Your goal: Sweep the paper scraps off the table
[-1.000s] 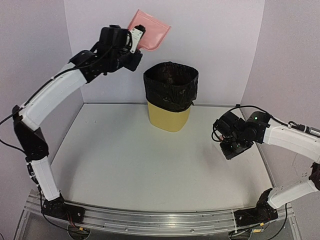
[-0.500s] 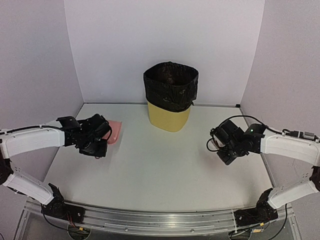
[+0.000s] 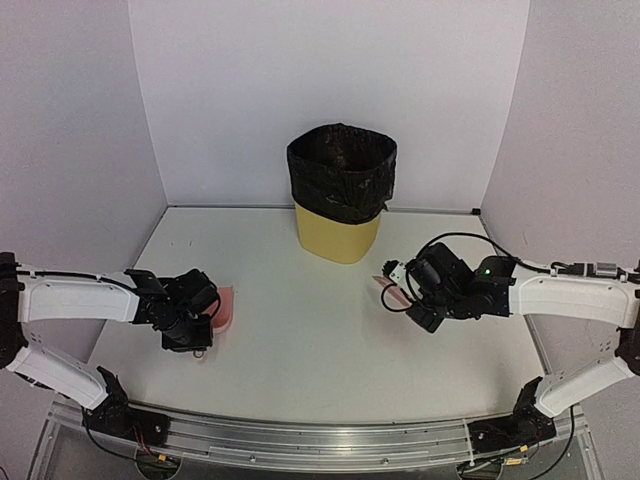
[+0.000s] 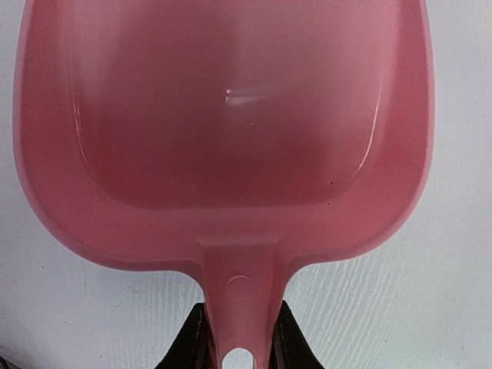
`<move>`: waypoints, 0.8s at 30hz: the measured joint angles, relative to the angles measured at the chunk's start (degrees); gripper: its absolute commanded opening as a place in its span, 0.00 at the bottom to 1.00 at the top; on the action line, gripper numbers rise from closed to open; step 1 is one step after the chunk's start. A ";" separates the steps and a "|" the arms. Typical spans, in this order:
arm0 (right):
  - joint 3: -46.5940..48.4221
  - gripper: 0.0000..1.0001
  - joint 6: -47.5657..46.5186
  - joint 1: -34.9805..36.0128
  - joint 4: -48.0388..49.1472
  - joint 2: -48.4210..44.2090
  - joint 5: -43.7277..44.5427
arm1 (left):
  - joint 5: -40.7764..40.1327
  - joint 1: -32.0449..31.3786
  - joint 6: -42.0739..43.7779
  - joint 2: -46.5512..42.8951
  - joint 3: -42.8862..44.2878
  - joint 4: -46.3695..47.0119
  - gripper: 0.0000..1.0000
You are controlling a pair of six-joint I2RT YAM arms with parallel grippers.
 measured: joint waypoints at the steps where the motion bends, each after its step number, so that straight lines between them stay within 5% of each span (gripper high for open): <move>1: 0.82 0.00 0.11 0.83 0.21 0.59 0.22 | 0.30 0.00 -0.20 0.79 0.02 0.29 0.00; 10: 4.54 0.00 3.63 5.46 1.09 3.32 0.50 | 3.49 0.07 1.30 7.28 2.77 2.76 0.13; 19: 5.95 0.00 5.52 6.60 1.00 3.47 -0.99 | 4.37 0.07 3.59 9.78 6.21 1.55 0.62; 21: 7.12 0.00 5.53 7.00 1.04 4.11 -1.12 | 4.24 0.06 3.94 8.93 7.01 0.46 0.93; 24: 9.56 0.00 5.30 7.72 1.03 6.19 -1.32 | 3.66 0.04 4.60 6.32 8.91 -1.41 1.00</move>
